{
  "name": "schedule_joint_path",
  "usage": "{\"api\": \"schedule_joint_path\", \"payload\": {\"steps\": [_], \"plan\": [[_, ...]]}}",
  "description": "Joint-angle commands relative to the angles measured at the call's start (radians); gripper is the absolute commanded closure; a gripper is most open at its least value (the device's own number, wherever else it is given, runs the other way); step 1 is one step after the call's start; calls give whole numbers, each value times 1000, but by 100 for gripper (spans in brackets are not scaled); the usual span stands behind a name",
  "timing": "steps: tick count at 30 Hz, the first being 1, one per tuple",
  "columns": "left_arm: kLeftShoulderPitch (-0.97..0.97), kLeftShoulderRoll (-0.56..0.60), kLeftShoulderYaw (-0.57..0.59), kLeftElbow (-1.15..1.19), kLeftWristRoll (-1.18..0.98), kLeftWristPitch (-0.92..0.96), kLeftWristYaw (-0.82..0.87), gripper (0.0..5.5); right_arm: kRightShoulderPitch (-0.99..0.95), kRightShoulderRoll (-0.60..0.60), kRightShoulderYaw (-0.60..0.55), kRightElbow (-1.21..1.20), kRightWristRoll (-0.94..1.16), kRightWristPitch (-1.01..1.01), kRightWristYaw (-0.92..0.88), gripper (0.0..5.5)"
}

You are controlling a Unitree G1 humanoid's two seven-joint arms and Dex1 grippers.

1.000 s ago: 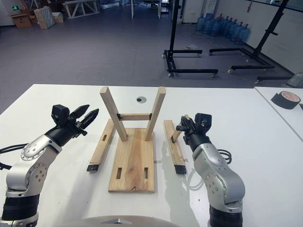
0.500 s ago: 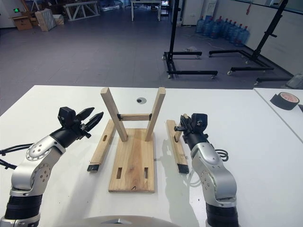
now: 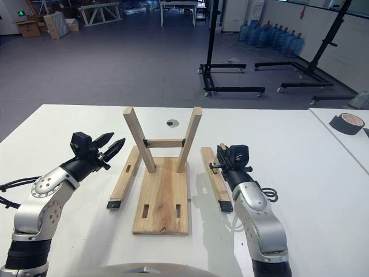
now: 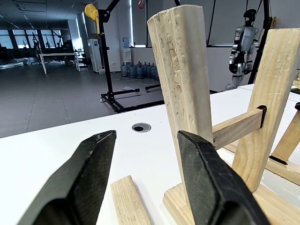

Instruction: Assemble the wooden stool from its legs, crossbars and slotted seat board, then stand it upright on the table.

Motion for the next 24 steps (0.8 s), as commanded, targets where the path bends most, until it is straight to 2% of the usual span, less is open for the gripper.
{"api": "schedule_joint_path", "payload": {"steps": [1,4,5,12,20,24], "plan": [[5,1,-11,10,17,-7,1,314,65,-14,14,113,-34,105,1,511],[10,-4,-18,12,26,-12,3,314,42,-10,-17,107,-20,114,0,511],[11,-5,-19,12,29,-14,4,314,36,-9,-24,104,-14,113,3,474],[12,-16,-8,14,26,-32,11,314,-18,-19,-39,92,-33,85,36,357],[-2,-11,-15,34,39,-50,6,314,-59,-19,-58,86,-63,61,41,352],[-8,-12,-19,43,44,-56,2,314,-137,-65,-55,43,-109,68,43,352]]}}
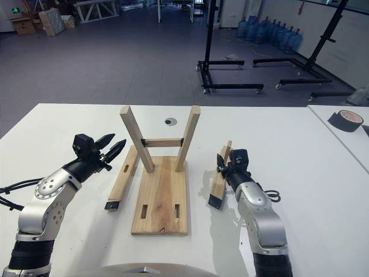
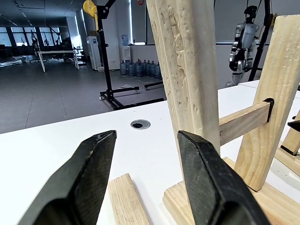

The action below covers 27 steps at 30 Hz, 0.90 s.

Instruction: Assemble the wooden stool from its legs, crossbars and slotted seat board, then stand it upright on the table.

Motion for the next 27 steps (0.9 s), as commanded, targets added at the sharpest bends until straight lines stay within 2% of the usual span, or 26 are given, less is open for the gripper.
{"api": "schedule_joint_path", "payload": {"steps": [1,6,10,14,18,22,24,27], "plan": [[-18,4,-6,13,17,-9,1,314,-107,-47,-7,-54,-42,-1,2,352],[-29,0,-10,24,19,-21,-6,314,-325,-55,-22,-119,-51,37,-15,352],[-34,-6,-32,38,36,-32,-4,314,-538,-78,-49,-25,-58,36,-11,352],[-36,-11,-39,43,45,-39,-1,314,-611,-106,-33,42,-85,13,9,352],[-25,-15,-40,31,49,-39,8,314,-601,-105,-23,61,-94,24,25,352],[-21,-19,-46,32,55,-41,11,314,-389,-65,25,158,-110,-25,41,352],[-30,-15,-49,40,55,-40,8,314,-284,-25,0,249,-93,-55,33,352],[-37,-7,-41,47,54,-38,0,314,-284,23,-51,257,-43,-81,30,352]]}}
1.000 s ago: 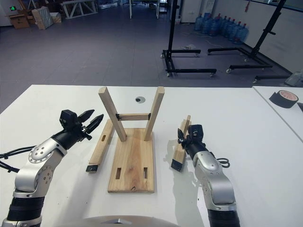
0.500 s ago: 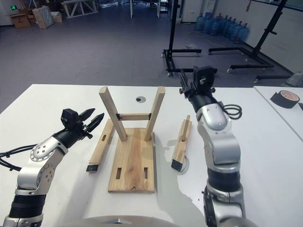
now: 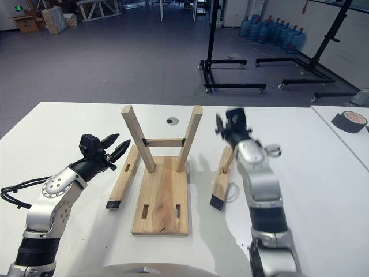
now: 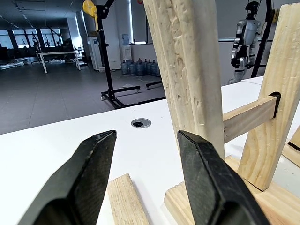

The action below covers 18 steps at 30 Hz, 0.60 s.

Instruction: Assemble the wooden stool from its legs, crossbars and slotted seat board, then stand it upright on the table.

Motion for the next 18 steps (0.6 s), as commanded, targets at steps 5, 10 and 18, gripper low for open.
{"api": "schedule_joint_path", "payload": {"steps": [5,10,18], "plan": [[-16,10,2,11,11,0,-9,314,-81,46,-72,-23,89,10,-4,352],[-3,8,8,5,10,-5,-7,314,-140,24,-109,-105,108,-7,-7,352],[95,-81,124,-140,-116,-3,77,314,76,-62,-321,-214,187,50,34,332]]}}
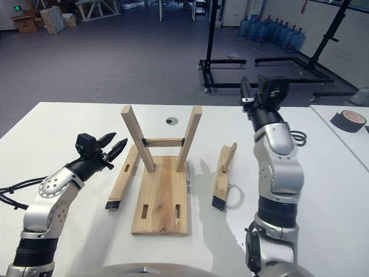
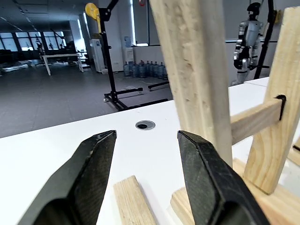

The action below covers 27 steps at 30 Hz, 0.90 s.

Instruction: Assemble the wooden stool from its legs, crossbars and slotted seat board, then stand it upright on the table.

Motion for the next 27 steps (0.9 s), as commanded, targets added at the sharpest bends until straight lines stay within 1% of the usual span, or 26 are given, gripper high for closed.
{"api": "schedule_joint_path", "payload": {"steps": [1,3,4,6,8,12,17,20,23,27], "plan": [[80,-91,79,-127,-92,-4,89,314,243,-8,-72,-70,69,81,52,314],[110,-137,77,-182,-104,-12,137,314,382,43,-112,-87,133,182,41,277],[118,-153,69,-201,-101,-14,157,314,471,60,-104,-119,162,230,50,262],[127,-189,74,-223,-80,-27,215,314,581,78,-53,-195,214,326,68,256],[113,-208,92,-213,-72,-28,266,314,618,93,-21,-214,238,438,39,256],[104,-203,97,-190,-69,-12,294,314,624,109,16,-258,248,539,-9,256],[82,-206,65,-161,-52,-8,298,314,555,146,90,-317,243,644,-79,256],[62,-197,60,-130,-28,-1,311,314,527,149,108,-283,202,639,-113,256],[63,-198,57,-120,-24,-10,307,314,476,198,107,-239,195,668,-153,256],[55,-215,46,-107,-11,-34,309,314,423,206,148,-179,149,674,-182,256]]}}
